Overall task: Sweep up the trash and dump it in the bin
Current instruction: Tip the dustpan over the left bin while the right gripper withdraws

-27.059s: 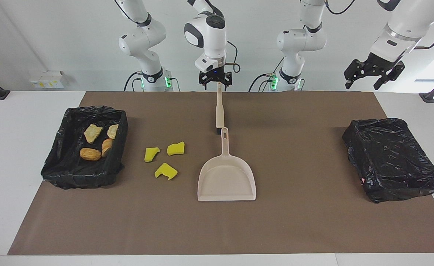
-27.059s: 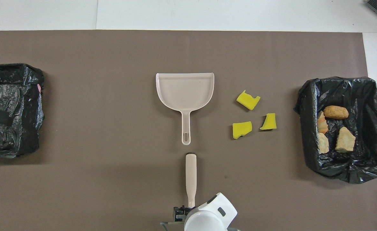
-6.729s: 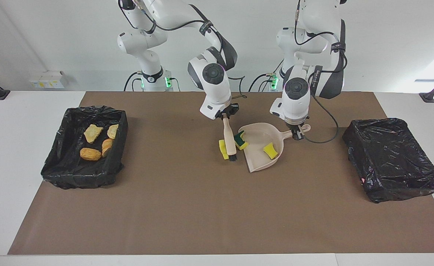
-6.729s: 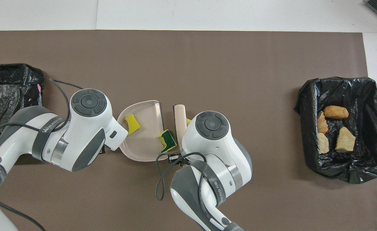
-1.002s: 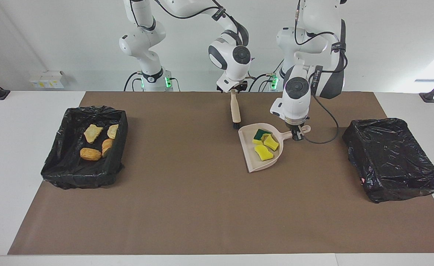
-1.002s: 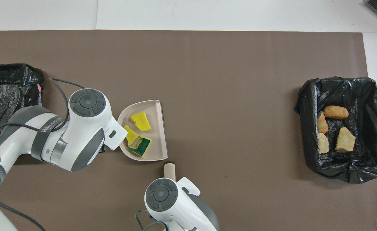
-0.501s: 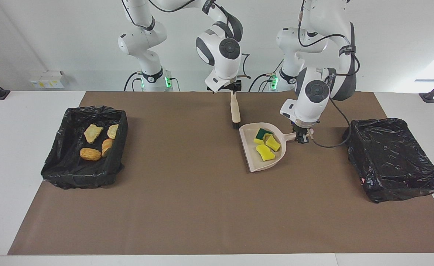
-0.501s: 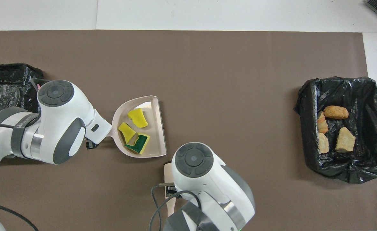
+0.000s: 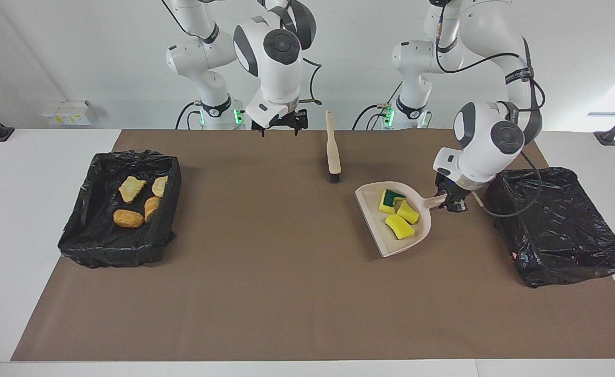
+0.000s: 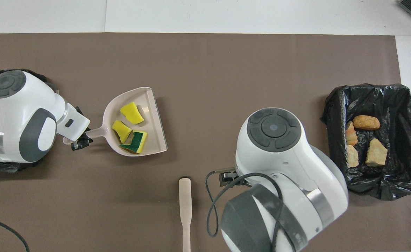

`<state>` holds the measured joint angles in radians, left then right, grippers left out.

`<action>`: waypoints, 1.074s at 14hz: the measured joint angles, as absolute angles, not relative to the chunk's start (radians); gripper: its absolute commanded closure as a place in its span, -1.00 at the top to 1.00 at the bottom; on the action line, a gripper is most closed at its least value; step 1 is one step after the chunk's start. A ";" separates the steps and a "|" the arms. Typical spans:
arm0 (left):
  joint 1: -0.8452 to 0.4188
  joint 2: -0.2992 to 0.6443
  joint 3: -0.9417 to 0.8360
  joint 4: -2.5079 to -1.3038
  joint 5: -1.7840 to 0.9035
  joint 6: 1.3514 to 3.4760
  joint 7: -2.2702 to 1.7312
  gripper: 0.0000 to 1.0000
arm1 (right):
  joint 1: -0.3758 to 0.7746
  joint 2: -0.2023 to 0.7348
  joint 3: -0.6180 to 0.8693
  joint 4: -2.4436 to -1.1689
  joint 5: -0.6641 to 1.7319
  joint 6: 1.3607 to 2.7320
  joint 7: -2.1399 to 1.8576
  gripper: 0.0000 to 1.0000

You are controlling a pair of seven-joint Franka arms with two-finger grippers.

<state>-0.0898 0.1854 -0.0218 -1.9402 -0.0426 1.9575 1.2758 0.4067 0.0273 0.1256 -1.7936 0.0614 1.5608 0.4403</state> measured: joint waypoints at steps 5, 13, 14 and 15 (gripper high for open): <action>0.007 0.219 -0.018 -1.739 -0.071 1.823 1.308 -1.00 | 0.257 -0.022 0.123 -1.777 0.054 1.556 0.246 1.00; 0.304 0.197 -0.004 -1.573 -0.021 1.688 1.470 -1.00 | 0.149 -0.054 0.122 -1.767 0.005 1.546 0.122 1.00; 0.338 0.198 -0.004 -1.565 0.003 1.689 1.491 -1.00 | 0.117 -0.060 0.119 -1.765 0.005 1.546 0.075 1.00; 0.363 0.199 -0.004 -1.555 0.030 1.690 1.499 -1.00 | 0.095 -0.063 0.116 -1.764 0.005 1.546 0.040 1.00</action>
